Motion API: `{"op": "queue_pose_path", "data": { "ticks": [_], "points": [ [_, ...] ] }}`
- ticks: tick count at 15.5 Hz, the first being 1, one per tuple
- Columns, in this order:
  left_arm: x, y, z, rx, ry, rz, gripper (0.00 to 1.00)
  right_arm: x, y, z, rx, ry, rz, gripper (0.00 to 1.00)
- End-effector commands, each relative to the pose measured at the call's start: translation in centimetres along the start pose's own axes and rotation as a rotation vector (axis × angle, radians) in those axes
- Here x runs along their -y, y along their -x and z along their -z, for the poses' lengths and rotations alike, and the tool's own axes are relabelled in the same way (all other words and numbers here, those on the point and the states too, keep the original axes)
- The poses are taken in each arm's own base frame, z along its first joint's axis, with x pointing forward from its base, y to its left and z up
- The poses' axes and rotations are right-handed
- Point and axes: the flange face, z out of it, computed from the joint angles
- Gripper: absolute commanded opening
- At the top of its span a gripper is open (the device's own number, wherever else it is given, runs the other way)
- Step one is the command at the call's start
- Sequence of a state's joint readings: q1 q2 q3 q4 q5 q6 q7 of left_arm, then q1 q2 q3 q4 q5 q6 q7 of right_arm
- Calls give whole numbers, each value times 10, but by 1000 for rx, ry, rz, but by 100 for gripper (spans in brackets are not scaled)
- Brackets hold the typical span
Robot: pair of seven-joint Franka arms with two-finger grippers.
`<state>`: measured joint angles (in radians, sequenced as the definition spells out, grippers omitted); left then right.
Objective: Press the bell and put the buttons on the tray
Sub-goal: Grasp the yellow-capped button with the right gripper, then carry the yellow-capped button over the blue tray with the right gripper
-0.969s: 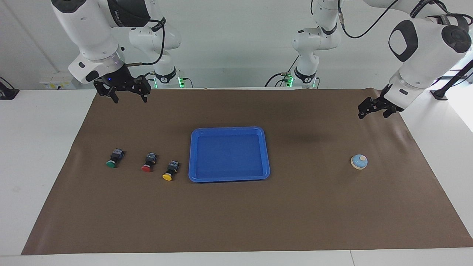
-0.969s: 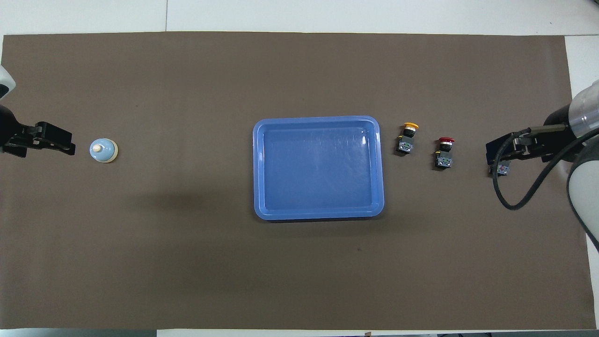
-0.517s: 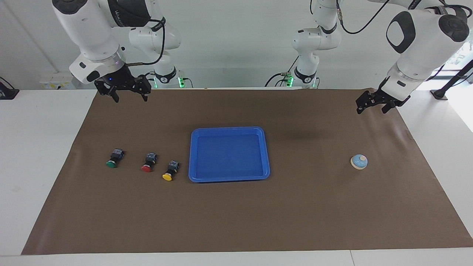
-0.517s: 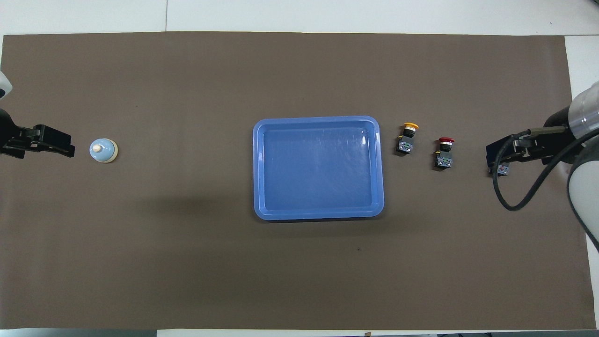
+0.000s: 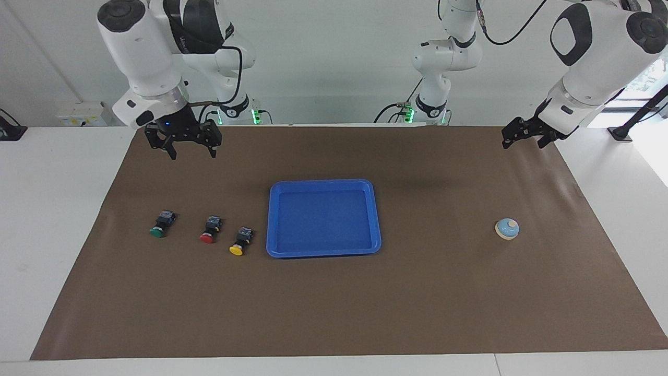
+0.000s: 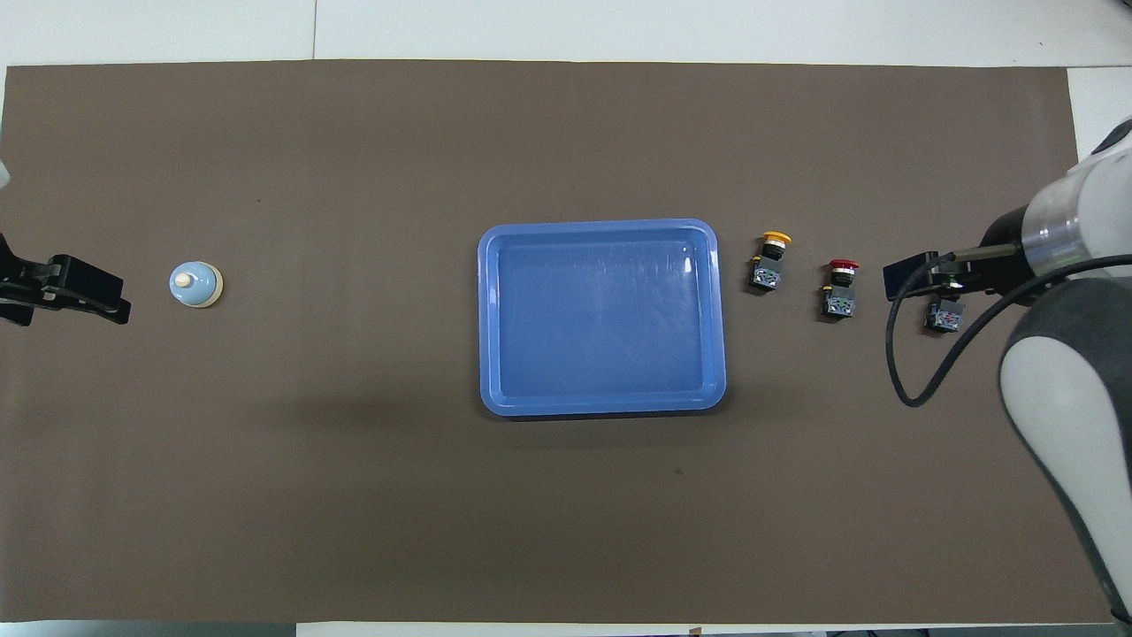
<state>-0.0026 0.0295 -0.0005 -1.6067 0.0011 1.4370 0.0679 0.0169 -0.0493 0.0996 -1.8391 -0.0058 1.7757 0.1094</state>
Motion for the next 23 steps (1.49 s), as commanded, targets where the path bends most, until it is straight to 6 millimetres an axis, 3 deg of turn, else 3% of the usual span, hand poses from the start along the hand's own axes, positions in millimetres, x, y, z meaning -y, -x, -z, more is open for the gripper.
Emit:
{"op": "queue_pose_path", "data": {
  "ticks": [1,4,9,13,21,22,23],
  "points": [
    [2,4,-1,-14,-7,-39,100,29,-14,-55,13,-8,-66,100],
    [-6,4,4,-4,-11,-52,100,42,-36,-116,-20,-9,-110,100],
    [-10,2,9,-26,-14,-53,100,53,-62,-182,-88,4,-89,100],
    [-12,-1,8,-46,-4,-14,100,50,-86,-210,-78,-1,-102,100],
    [-13,-3,7,-64,-4,10,100,49,-85,-242,-61,2,-146,95],
    [-13,-3,3,-58,-4,5,100,49,-84,-244,-65,1,-144,87],
    [-13,-2,4,-61,-4,7,100,48,-82,-248,-63,1,-145,60]
  ]
}}
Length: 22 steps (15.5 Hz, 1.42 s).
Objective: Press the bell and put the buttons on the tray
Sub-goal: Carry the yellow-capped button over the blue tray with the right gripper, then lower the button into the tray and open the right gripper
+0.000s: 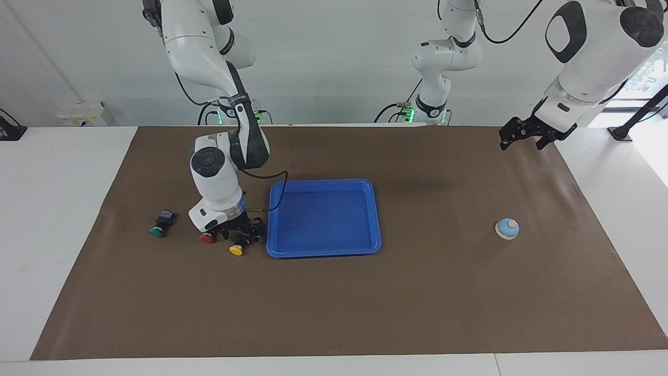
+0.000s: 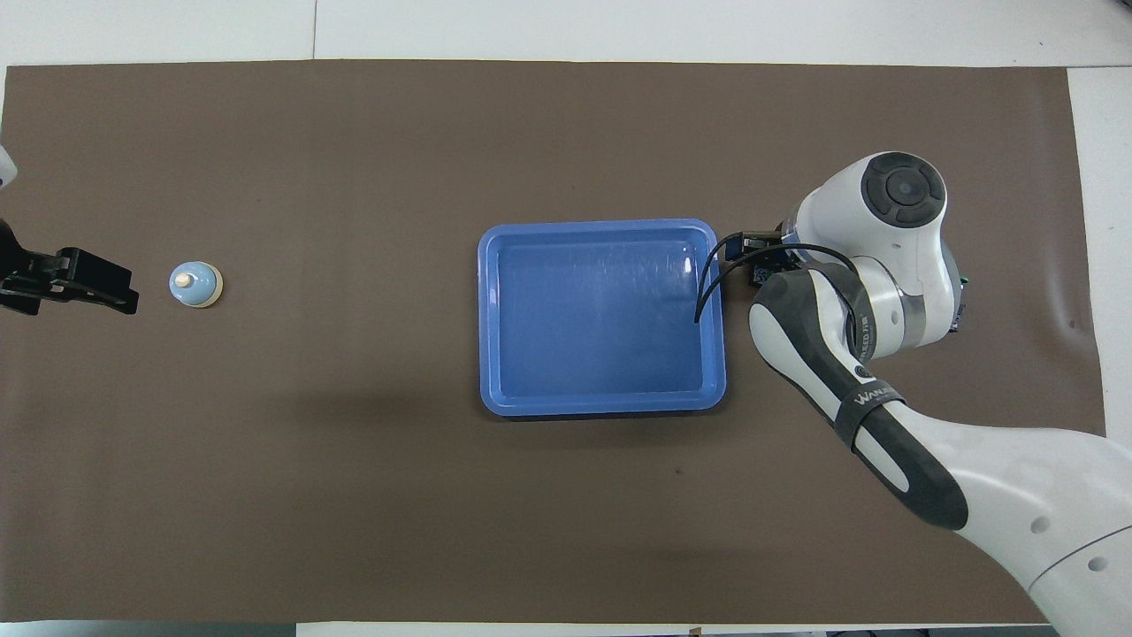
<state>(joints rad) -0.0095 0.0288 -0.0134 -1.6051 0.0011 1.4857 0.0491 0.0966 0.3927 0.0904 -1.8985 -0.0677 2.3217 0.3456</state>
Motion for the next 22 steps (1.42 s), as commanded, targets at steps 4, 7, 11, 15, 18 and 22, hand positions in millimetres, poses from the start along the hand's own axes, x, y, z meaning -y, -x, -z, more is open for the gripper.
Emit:
{"op": "queue_pose_path", "data": {
  "ticks": [4,7,11,15,18,22],
  "points": [
    [-2,5,3,-19,1,9,100,0,3,-7,-12,9,-27,0],
    [-3,7,4,-19,1,6,100,-1,-4,4,0,16,-22,0],
    [3,7,5,-21,2,18,100,28,-27,90,81,47,-3,0],
    [4,8,5,-19,3,23,100,91,-7,110,91,49,61,0],
    [5,8,5,-19,3,24,100,126,15,94,87,46,28,0],
    [5,8,5,-19,1,24,100,145,42,52,53,24,46,0]
  ]
}}
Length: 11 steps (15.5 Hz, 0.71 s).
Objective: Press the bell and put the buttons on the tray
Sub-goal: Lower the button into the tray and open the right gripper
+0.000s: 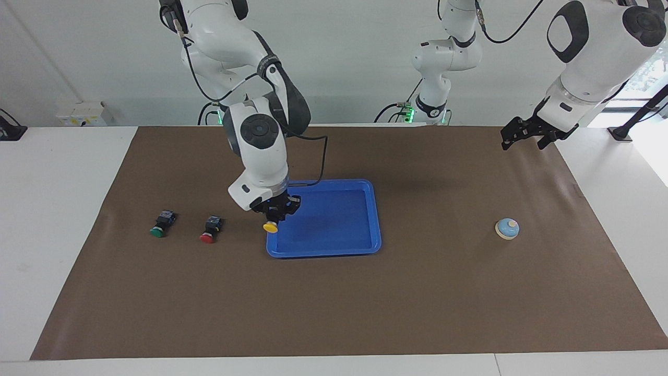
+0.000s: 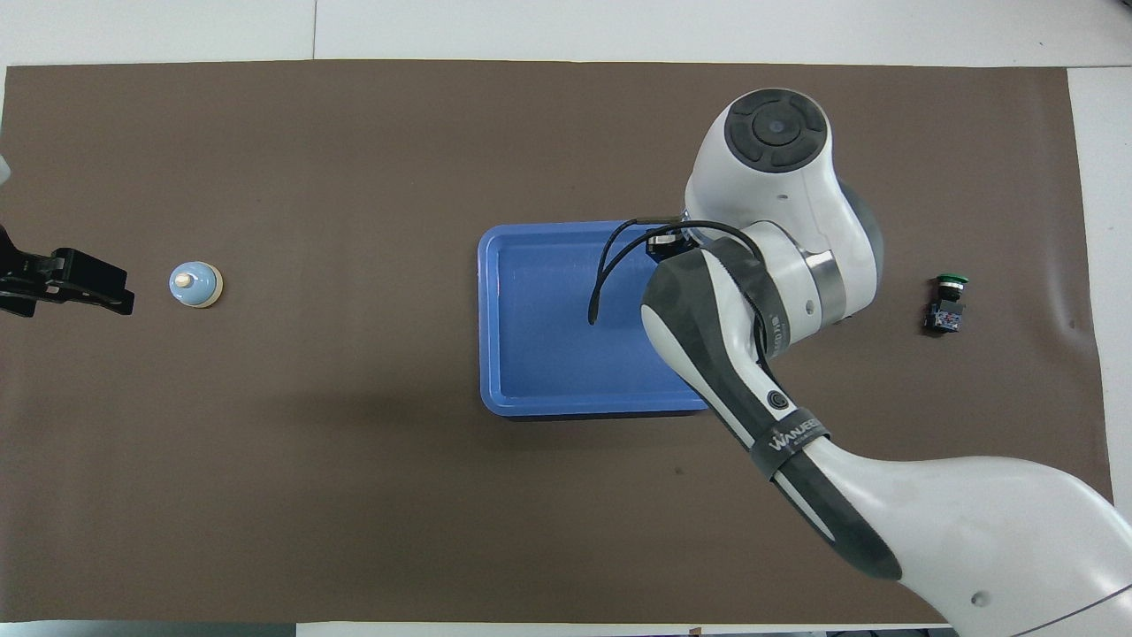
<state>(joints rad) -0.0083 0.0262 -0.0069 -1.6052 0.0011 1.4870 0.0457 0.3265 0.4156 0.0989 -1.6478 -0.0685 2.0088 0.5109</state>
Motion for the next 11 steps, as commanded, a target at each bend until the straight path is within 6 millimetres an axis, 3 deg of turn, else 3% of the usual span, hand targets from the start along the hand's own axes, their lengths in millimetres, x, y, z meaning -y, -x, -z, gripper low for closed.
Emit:
{"op": "queue_pose_path", "data": {
  "ticks": [1,4,7,8,9,10,11],
  "points": [
    [1,7,3,-16,2,13,100,2,18,-35,-24,-18,-13,0],
    [1,7,3,-16,2,13,100,16,33,-57,-42,-32,10,0],
    [1,7,3,-15,1,13,100,13,38,-66,-36,-30,7,0],
    [1,7,3,-14,2,13,100,10,36,-66,-32,-27,-12,26],
    [2,7,3,-16,2,15,100,10,36,-65,-28,-25,-20,90],
    [2,7,3,-15,1,15,100,11,35,-63,-27,-24,-43,100],
    [2,7,3,-16,2,15,100,10,34,-59,-28,-25,-75,100]
  ]
}}
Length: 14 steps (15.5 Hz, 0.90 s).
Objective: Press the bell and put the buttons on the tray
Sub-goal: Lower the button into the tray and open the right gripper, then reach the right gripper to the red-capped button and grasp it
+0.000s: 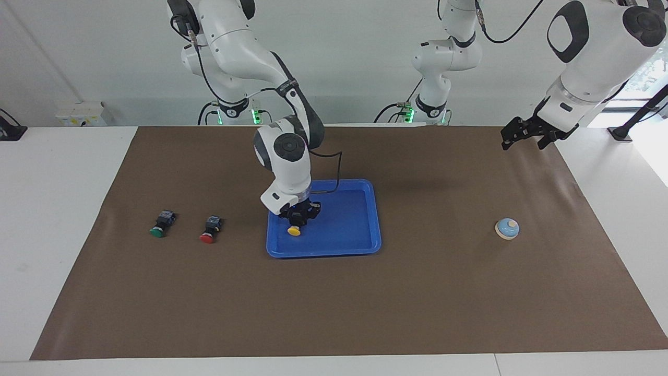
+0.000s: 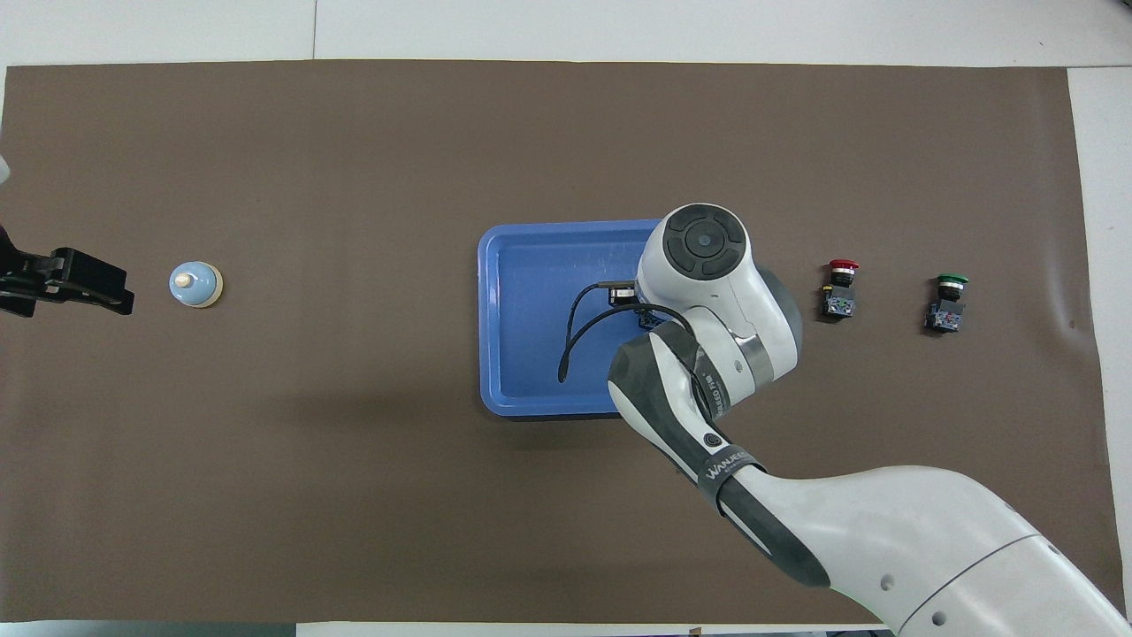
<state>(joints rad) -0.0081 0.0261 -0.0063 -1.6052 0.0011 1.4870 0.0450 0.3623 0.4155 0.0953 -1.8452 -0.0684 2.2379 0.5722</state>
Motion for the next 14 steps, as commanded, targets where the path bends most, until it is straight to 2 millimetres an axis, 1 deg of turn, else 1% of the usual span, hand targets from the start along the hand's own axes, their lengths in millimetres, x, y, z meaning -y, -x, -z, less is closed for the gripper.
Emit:
{"op": "queue_pose_path", "data": {
  "ticks": [1,3,4,5,6,7,8,9,10,11,13,14],
  "points": [
    [2,7,3,-15,1,13,100,-5,-2,18,-2,-4,-95,100],
    [2,7,3,-15,1,13,100,-12,-16,57,15,-7,-138,100],
    [2,7,3,-15,1,13,100,-23,-26,80,32,-18,-167,100],
    [1,7,3,-15,1,12,100,-45,-38,101,35,-19,-193,100],
    [2,7,3,-15,1,13,100,-67,-46,114,30,-18,-197,100],
    [1,7,3,-16,2,13,100,-93,-53,124,20,-20,-164,100],
    [1,7,3,-16,2,13,100,-114,-59,126,15,-14,-118,100],
    [2,7,3,-14,1,13,100,-132,-63,124,17,-11,-86,100],
    [2,7,3,-15,1,13,100,-160,-67,118,28,-6,-79,100],
    [1,7,3,-14,1,12,100,-180,-68,113,33,0,-57,100],
    [2,7,3,-15,1,13,100,-210,-69,101,25,2,-41,100],
    [2,7,3,-15,1,13,100,-221,-65,92,3,-3,-50,100]
  ]
}}
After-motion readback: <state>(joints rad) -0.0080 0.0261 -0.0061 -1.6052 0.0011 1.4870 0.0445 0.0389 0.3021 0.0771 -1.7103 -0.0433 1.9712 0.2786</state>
